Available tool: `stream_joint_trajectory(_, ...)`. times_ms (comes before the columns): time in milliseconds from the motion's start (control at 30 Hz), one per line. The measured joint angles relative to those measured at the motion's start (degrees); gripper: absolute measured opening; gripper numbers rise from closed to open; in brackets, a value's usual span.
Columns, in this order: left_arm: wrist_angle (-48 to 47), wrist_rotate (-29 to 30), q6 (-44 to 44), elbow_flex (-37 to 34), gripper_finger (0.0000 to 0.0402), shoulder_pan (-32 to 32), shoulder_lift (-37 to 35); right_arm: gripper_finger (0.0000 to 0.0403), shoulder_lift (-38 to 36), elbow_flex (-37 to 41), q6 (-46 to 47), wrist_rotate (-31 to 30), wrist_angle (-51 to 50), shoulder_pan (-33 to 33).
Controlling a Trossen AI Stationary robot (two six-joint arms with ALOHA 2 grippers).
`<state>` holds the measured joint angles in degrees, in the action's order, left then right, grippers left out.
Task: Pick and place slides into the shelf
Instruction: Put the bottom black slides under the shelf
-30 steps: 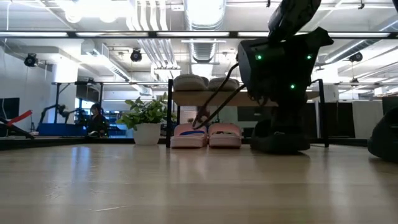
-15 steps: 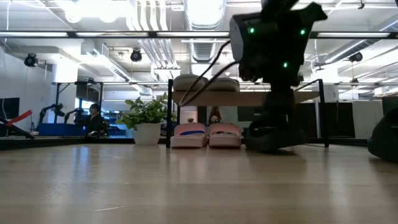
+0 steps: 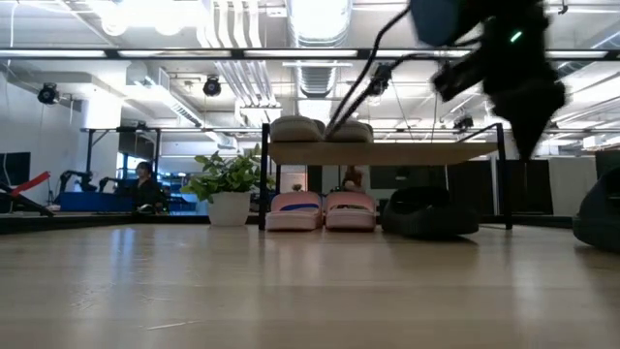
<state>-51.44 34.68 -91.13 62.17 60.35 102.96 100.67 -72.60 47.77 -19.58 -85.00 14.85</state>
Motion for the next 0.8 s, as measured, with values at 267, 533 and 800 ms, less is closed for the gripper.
stream_joint_trajectory(267,0.0,0.1,0.0,0.0,0.0184,0.0,0.0,0.0178,-7.2,-0.7,14.9,4.2,0.7,21.0)
stream_joint_trajectory(533,-0.1,0.2,0.0,-0.4,0.0184,0.0,0.0,0.0178,-2.6,-1.2,26.8,4.7,2.8,38.8)
stream_joint_trajectory(800,0.0,0.3,0.0,-0.7,0.0184,0.0,0.0,0.0178,5.1,-1.1,32.6,4.4,2.9,38.1)
